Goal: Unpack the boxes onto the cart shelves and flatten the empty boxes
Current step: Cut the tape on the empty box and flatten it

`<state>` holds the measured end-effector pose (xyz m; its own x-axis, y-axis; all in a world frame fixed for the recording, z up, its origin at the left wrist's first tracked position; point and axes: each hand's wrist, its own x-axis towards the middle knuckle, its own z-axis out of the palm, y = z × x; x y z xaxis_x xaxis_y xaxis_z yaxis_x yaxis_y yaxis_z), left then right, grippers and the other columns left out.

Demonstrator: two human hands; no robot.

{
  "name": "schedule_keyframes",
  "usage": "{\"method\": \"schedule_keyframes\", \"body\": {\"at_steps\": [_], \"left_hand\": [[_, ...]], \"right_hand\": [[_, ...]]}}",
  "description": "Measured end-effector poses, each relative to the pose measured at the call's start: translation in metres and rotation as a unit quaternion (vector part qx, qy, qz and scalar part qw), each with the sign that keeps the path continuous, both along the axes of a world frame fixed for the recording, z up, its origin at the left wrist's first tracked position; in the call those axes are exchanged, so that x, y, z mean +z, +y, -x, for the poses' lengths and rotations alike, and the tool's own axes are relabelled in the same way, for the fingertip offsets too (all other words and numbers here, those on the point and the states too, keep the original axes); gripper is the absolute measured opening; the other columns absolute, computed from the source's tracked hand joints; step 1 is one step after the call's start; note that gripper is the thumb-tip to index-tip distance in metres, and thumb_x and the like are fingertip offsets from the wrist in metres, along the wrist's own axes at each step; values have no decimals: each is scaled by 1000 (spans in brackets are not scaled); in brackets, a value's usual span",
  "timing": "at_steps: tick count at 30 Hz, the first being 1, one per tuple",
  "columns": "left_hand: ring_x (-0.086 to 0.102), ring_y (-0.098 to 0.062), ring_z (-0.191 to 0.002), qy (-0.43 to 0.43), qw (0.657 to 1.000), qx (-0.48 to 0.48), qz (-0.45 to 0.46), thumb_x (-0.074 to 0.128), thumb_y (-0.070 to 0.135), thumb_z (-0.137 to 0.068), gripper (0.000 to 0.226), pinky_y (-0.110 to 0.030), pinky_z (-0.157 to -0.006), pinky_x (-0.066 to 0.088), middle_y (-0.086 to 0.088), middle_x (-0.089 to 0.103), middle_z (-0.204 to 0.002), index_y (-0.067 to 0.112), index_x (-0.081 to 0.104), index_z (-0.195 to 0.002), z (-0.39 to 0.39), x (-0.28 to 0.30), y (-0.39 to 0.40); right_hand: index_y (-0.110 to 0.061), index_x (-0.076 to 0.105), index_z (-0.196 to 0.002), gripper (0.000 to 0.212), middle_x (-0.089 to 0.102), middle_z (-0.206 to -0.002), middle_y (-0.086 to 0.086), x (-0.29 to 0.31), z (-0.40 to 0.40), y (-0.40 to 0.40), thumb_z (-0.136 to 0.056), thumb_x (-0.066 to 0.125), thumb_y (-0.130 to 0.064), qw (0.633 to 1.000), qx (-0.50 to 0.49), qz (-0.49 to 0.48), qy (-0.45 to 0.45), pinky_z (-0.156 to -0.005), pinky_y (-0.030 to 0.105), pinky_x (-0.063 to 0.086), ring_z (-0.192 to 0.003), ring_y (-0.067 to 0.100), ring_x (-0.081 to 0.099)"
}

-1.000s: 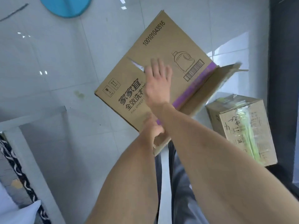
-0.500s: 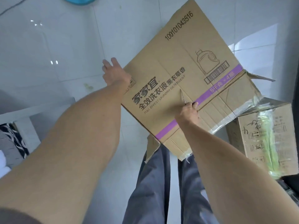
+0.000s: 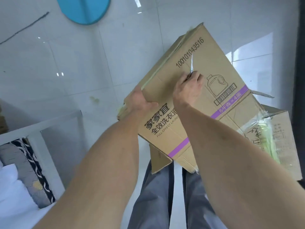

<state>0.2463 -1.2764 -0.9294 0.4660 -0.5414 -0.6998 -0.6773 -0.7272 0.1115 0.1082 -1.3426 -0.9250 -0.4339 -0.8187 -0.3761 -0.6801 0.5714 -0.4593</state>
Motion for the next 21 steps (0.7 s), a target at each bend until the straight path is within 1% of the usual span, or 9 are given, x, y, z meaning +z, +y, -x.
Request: {"method": "schedule_keyframes", "body": {"at_steps": [2, 4, 7, 9, 11, 14, 17, 19, 21], "left_hand": [[52, -23, -77, -10, 999, -20, 36, 85, 47, -58, 68, -31, -61, 31, 3, 54, -82, 17, 40, -100, 15, 11, -3], [51, -21, -72, -32, 993, -76, 79, 82, 46, -59, 65, -31, -55, 28, 1, 51, -82, 17, 37, -95, 24, 26, -18], [46, -19, -69, -82, 968, -179, 157, 82, 48, -60, 65, -31, -58, 28, 2, 47, -84, 17, 38, -96, 30, 52, -53], [53, -23, -80, -100, 949, -225, 198, 86, 46, -61, 67, -33, -65, 34, -2, 55, -95, 13, 46, -103, 35, 67, -75], [56, -27, -98, -125, 937, -245, 216, 87, 37, -64, 66, -37, -78, 41, -7, 58, -110, 11, 48, -110, 40, 78, -86], [49, -29, -113, -158, 934, -255, 196, 78, 17, -72, 56, -42, -91, 40, -11, 51, -124, 9, 47, -118, 51, 85, -82], [49, -31, -116, -121, 937, -313, 95, 56, -3, -76, 47, -43, -94, 39, -14, 50, -129, 7, 52, -122, 63, 77, -65], [49, -30, -122, -53, 943, -327, 19, 50, -2, -78, 54, -42, -100, 37, -12, 52, -133, 10, 49, -131, 67, 66, -49], [44, -30, -129, -12, 969, -246, -29, 50, 0, -81, 61, -42, -102, 36, -11, 45, -141, 14, 43, -141, 67, 57, -36]], "right_hand": [[-7, 59, -108, 28, 57, -117, 9, 11, 2, -14, -101, 42, -28, 999, 20, 36, 18, -87, 40, 41, -103, 29, 53], [-10, 57, -113, 28, 54, -130, 7, 24, 4, -20, -101, 40, -28, 995, 57, 53, 55, -94, 39, 39, -114, 25, 51], [-10, 57, -113, 31, 46, -145, 9, 48, 7, -29, -103, 37, -32, 992, 61, 76, 77, -104, 37, 33, -130, 25, 43], [-10, 58, -112, 30, 43, -147, 13, 67, 11, -37, -103, 38, -31, 991, 40, 98, 83, -108, 40, 31, -135, 28, 40], [-10, 57, -111, 28, 45, -143, 15, 83, 18, -46, -102, 39, -30, 989, 23, 108, 97, -108, 39, 30, -134, 29, 40], [-11, 58, -105, 23, 53, -123, 10, 96, 30, -56, -98, 43, -27, 986, 16, 116, 122, -98, 39, 34, -116, 29, 47], [-13, 57, -102, 22, 54, -108, 6, 100, 43, -62, -100, 40, -26, 974, 124, 146, 122, -87, 37, 34, -99, 25, 47], [-12, 55, -109, 22, 58, -105, 6, 94, 47, -65, -101, 36, -21, 968, 217, 93, 80, -84, 36, 41, -97, 24, 52], [-7, 46, -120, 23, 62, -99, 11, 84, 46, -64, -99, 37, -12, 972, 232, -13, 40, -74, 38, 48, -91, 28, 60]]}}
